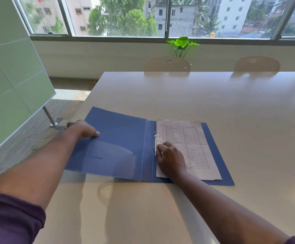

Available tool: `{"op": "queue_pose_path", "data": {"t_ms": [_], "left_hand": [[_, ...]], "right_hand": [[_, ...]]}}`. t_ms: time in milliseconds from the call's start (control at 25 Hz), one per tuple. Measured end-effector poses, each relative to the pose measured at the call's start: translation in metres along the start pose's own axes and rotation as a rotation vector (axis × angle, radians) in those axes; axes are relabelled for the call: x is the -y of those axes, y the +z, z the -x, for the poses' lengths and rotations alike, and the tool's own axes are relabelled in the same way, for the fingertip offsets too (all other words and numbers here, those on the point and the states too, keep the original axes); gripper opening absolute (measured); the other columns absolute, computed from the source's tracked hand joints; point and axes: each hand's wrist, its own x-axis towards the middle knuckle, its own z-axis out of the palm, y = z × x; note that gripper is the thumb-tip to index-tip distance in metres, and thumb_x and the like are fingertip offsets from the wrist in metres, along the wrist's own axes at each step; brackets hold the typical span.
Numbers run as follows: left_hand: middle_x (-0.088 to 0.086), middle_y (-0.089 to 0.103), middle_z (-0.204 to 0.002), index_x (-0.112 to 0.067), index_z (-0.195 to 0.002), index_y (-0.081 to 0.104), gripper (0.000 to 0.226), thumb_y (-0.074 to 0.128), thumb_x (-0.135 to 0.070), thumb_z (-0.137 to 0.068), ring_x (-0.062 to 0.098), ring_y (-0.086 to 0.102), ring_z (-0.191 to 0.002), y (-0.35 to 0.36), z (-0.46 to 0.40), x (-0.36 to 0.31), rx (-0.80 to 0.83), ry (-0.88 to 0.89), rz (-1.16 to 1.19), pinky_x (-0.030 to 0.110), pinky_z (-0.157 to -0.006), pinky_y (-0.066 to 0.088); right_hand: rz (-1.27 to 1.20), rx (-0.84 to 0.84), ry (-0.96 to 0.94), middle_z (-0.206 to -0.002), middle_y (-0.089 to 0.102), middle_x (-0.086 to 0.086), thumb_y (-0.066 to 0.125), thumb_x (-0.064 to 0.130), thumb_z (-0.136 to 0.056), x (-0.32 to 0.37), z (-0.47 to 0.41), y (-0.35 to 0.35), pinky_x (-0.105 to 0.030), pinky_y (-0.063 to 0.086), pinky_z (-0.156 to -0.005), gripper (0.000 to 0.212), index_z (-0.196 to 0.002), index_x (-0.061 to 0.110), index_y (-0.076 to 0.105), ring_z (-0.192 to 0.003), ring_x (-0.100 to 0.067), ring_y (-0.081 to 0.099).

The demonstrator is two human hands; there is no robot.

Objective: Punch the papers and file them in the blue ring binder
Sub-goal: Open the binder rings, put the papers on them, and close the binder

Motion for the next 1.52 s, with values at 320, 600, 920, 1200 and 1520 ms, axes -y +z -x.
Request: {"op": "queue_pose_path", "data": {"t_ms": [320,600,920,1200,1520], "left_hand": [[0.028,0.066,-0.100,0.006,-0.094,0.060,0.021,0.047,-0.003,-0.080,0.037,0.070,-0.084,-0.076,0.047,-0.030,-0.023,0.300,0.038,0.034,-0.063,0.047],[0.012,0.063,-0.073,-0.008,-0.093,0.060,0.009,0.052,-0.011,-0.097,0.024,0.061,-0.051,-0.095,0.112,-0.082,0.129,0.472,0.468,0.023,-0.044,0.048],[0.005,0.069,-0.116,-0.015,-0.123,0.057,0.066,0.044,-0.073,-0.094,0.025,0.075,-0.065,-0.039,0.181,-0.149,0.375,0.660,0.655,0.025,-0.052,0.055],[-0.003,0.050,-0.151,-0.027,-0.153,0.041,0.069,0.064,-0.053,-0.094,0.021,0.059,-0.124,0.069,0.166,-0.152,0.337,0.955,0.101,0.033,-0.099,0.048],[-0.004,0.037,-0.163,-0.032,-0.148,0.051,0.061,0.057,-0.060,-0.094,0.023,0.028,-0.152,0.132,0.141,-0.130,0.082,1.064,-0.069,0.044,-0.123,0.023]], "right_hand": [[0.020,0.038,0.001,-0.099,0.064,-0.004,0.044,0.024,-0.104,0.001,0.000,-0.003,-0.033,0.037,-0.061,0.029,-0.089,0.011,0.066,-0.078,-0.028,0.059],[-0.152,0.067,-0.032,-0.129,0.061,0.003,0.055,0.029,-0.095,0.004,0.004,-0.029,-0.034,0.052,-0.088,0.039,-0.130,0.015,0.064,-0.108,-0.020,0.062],[-0.974,-0.057,0.326,-0.099,0.076,-0.002,0.059,0.036,-0.100,-0.001,-0.022,-0.110,-0.033,0.053,-0.072,0.026,-0.111,0.017,0.073,-0.088,-0.019,0.069],[-1.601,0.200,0.445,-0.091,0.075,-0.010,0.068,0.051,-0.084,-0.066,-0.025,-0.167,-0.032,0.054,-0.068,0.056,-0.115,0.005,0.067,-0.075,-0.024,0.072],[-0.552,0.156,0.775,-0.090,0.067,-0.010,0.079,0.009,-0.083,-0.128,-0.004,-0.158,-0.024,0.040,-0.050,0.018,-0.098,0.006,0.069,-0.068,-0.017,0.057]]}}
